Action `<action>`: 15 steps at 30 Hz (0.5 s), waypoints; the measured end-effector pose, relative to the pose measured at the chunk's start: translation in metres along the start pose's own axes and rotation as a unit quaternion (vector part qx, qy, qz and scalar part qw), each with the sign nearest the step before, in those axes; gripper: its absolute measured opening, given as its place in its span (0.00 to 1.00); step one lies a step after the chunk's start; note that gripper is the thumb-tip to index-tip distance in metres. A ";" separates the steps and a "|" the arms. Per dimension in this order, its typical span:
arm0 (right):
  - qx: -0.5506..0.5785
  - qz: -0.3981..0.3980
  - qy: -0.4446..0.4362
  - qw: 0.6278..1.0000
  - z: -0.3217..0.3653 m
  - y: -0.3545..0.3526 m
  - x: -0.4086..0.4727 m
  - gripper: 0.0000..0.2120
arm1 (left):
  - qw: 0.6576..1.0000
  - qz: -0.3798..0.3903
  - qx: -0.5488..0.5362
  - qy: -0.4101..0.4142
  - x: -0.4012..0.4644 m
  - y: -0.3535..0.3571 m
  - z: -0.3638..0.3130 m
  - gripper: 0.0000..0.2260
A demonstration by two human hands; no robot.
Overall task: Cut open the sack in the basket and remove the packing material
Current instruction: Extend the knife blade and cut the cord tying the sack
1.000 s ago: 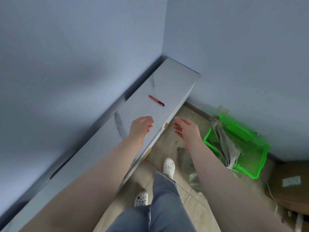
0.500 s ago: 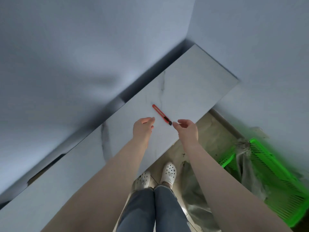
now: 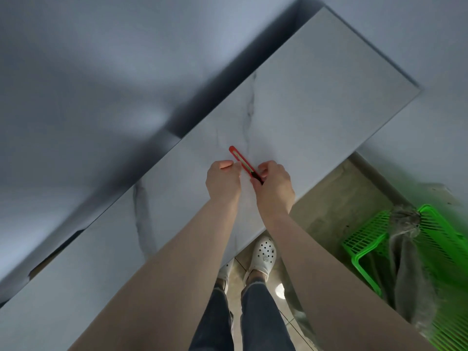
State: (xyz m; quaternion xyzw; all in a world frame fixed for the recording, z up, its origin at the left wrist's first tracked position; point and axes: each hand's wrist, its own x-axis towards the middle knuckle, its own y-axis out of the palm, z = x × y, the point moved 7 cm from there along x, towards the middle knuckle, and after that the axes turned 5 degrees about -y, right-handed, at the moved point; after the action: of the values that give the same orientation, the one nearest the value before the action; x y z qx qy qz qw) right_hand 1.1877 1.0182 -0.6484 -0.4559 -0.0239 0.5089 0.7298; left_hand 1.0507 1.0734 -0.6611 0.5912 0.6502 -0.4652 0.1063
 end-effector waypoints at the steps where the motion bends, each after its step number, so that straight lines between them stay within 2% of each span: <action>1: -0.001 0.004 -0.006 1.000 0.000 0.002 0.000 0.12 | 1.000 -0.002 -0.002 -0.001 0.000 0.002 0.000 0.10; 5: 0.030 0.042 0.002 0.999 0.000 0.010 -0.001 0.07 | 0.999 0.005 -0.042 -0.017 -0.004 0.008 0.001 0.10; 7: 0.118 0.067 0.042 0.990 -0.003 0.012 -0.006 0.05 | 0.998 0.013 -0.052 -0.016 -0.006 0.007 0.001 0.08; 9: 0.233 0.095 0.080 0.964 -0.003 0.011 -0.016 0.04 | 0.998 0.028 -0.064 -0.008 -0.016 0.002 -0.007 0.05; 15: 0.402 0.137 0.079 0.902 0.008 -0.027 -0.058 0.04 | 0.979 0.166 -0.114 -0.020 -0.069 -0.008 -0.027 0.08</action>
State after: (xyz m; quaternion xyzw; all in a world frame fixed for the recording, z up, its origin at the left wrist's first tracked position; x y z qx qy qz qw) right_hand 1.1750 0.9777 -0.6004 -0.1610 0.3028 0.5325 0.7739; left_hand 1.0737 1.0476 -0.5947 0.6658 0.5895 -0.3754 0.2615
